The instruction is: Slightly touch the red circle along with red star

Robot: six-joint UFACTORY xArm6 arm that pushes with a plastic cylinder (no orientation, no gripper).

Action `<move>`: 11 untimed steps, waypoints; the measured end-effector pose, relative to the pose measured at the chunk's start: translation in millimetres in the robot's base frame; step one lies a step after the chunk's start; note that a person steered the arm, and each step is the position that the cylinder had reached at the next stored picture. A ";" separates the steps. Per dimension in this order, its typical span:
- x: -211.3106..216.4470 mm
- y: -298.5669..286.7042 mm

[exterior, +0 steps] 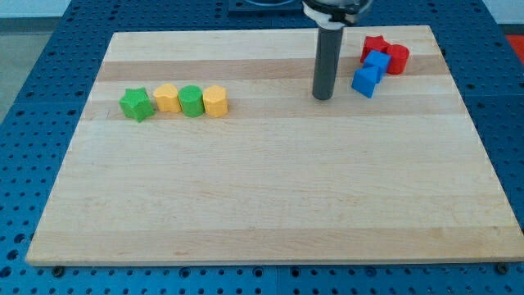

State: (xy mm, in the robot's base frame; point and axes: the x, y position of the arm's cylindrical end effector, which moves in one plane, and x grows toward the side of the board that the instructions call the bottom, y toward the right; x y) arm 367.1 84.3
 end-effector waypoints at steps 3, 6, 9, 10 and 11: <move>46.7 134.9; -44.1 183.2; -96.2 172.2; -100.0 161.8; -97.9 145.0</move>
